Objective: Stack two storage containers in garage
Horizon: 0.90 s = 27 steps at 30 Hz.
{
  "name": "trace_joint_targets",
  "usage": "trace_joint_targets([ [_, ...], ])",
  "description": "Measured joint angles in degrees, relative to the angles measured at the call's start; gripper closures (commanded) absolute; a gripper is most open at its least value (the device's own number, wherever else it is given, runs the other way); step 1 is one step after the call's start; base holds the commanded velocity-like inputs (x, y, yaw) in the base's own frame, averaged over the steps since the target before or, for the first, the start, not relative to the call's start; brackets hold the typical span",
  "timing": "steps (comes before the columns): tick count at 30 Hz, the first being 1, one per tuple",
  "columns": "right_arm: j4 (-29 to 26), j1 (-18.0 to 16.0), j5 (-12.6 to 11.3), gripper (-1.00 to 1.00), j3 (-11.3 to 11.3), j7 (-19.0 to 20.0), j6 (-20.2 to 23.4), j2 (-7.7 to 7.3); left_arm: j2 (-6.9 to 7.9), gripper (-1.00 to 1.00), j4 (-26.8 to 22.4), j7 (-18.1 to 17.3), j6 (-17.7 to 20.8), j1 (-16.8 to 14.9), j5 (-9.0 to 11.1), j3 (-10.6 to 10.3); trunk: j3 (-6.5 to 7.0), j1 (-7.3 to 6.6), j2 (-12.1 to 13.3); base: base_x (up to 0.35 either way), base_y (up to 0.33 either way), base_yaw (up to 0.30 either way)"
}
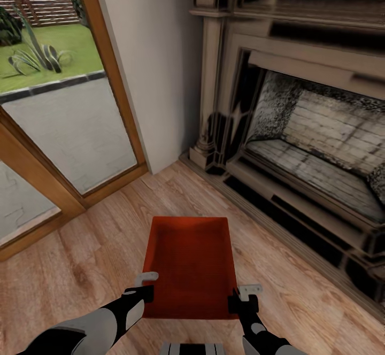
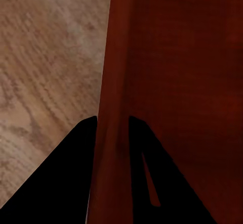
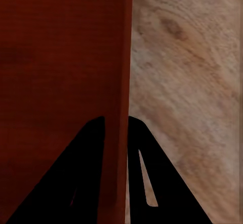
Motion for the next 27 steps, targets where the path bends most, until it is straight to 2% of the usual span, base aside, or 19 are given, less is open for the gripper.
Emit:
trace_joint_targets([
  [27,0.0,0.0,-0.3,1.00,0.3,-0.1,0.0,0.03,0.02,1.00,0.0,0.0,0.0,0.0,0.0,0.0,4.85,-5.93,10.8,0.000,0.000,0.000],
])
